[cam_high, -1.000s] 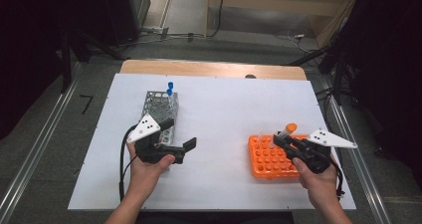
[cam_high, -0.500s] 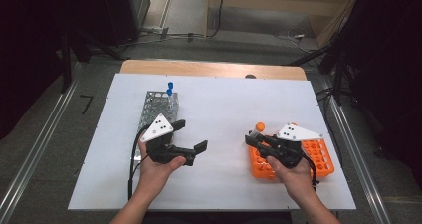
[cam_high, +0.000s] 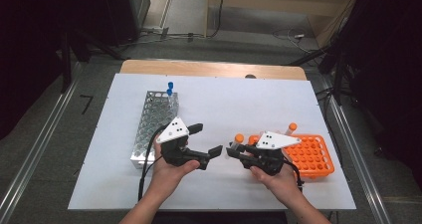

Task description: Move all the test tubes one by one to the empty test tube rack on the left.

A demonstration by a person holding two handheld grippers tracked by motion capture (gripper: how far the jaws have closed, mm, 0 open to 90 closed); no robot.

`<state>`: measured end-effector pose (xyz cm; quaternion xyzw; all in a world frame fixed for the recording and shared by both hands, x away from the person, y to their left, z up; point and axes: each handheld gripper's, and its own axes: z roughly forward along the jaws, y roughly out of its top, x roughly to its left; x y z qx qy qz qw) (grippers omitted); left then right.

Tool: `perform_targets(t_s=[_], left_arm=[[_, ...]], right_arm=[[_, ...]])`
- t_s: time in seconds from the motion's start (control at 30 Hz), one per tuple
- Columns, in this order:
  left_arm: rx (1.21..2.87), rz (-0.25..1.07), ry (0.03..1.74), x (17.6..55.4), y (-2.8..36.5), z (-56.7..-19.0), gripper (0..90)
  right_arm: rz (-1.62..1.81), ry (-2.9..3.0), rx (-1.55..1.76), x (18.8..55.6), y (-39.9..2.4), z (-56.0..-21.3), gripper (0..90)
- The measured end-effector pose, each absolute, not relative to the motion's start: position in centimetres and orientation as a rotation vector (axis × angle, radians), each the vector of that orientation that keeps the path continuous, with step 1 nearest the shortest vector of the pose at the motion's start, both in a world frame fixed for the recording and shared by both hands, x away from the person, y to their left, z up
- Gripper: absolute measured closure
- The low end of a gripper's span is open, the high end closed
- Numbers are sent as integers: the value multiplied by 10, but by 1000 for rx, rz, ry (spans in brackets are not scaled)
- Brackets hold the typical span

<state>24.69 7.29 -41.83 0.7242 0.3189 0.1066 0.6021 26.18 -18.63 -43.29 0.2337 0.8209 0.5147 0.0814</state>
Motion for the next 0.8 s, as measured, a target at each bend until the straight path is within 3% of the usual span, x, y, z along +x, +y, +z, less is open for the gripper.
perform_targets(t_s=[0.6,0.8], left_arm=[[1775,126,552,246,45,-421,656],[1787,173,544,245,45,-419,712]], right_arm=[[1535,2551,595,252,-170,-437,725],[1546,2560,600,254,-172,-438,722]])
